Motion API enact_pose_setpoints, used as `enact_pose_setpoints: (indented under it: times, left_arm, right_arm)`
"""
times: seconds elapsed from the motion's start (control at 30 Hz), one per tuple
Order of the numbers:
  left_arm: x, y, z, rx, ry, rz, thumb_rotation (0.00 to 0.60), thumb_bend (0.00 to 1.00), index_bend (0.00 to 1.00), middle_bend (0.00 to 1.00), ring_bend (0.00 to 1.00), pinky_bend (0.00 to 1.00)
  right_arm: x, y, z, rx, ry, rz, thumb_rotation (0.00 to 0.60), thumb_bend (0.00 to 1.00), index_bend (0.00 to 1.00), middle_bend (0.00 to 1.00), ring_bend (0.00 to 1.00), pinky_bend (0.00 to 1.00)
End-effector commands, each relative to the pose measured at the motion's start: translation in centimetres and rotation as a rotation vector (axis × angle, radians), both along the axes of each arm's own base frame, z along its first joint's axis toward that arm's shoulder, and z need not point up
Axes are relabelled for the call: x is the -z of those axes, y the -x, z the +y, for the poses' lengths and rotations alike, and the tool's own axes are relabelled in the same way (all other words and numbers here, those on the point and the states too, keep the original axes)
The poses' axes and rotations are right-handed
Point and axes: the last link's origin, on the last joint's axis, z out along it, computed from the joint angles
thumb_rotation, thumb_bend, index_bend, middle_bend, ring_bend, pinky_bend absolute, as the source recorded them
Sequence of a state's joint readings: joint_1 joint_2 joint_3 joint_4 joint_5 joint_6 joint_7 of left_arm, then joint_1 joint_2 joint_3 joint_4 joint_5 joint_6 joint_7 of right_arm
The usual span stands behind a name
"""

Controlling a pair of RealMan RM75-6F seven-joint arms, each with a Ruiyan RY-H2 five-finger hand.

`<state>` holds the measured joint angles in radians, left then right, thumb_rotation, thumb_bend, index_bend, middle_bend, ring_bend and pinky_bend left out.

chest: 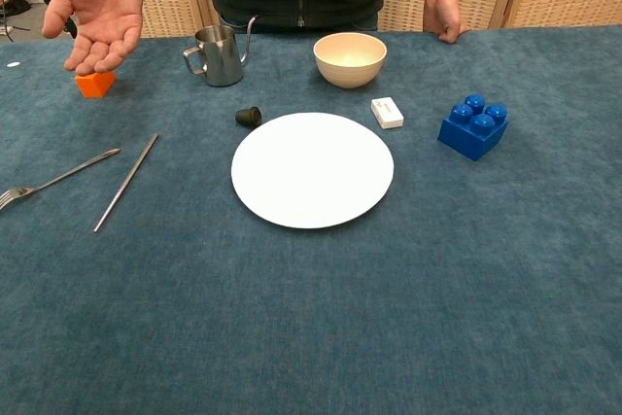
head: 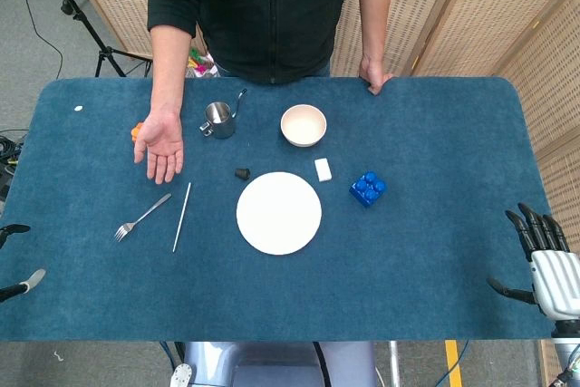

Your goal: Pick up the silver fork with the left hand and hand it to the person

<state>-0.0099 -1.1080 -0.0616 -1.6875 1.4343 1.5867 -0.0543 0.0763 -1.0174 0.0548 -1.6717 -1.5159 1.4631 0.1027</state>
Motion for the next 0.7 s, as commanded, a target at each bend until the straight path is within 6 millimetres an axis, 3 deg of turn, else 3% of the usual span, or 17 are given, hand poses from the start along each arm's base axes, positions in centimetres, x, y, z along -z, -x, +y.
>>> enact_pose_setpoints:
  times: [0.03,0.3,0.47,0.7]
  left_arm:
    - [0.1,0.1,0.1,-0.006,0.004,0.002,0.6,0.02,0.34,0.0,0.0,0.0]
    - [1.3,1.1,2.0,-0.074,0.039,-0.02,0.6,0.03,0.34,0.0,0.0,0.0]
    - [4.7,1.5,6.8,-0.211,0.157,-0.117,0.6,0.06,0.34,0.0,0.0,0.0]
    - [7.5,0.5,10.4,-0.286,0.206,-0.155,0.6,0.12,0.38,0.0,0.0,0.0]
  right_arm:
    - [0.0,0.0,0.0,0.001,-0.001,-0.001,0.6,0.0,0.02,0.0,0.0,0.0]
    - [-0.5,0.1,0.1,0.005,0.012,-0.015,0.6,0.0,0.02,0.0,0.0,0.0]
    - [-0.3,0.3,-0.2,0.016,0.0,-0.016,0.6,0.0,0.02,0.0,0.0,0.0]
    - [-0.2,0.4,-0.3,0.024,-0.007,-0.013,0.6,0.0,0.02,0.0,0.0,0.0]
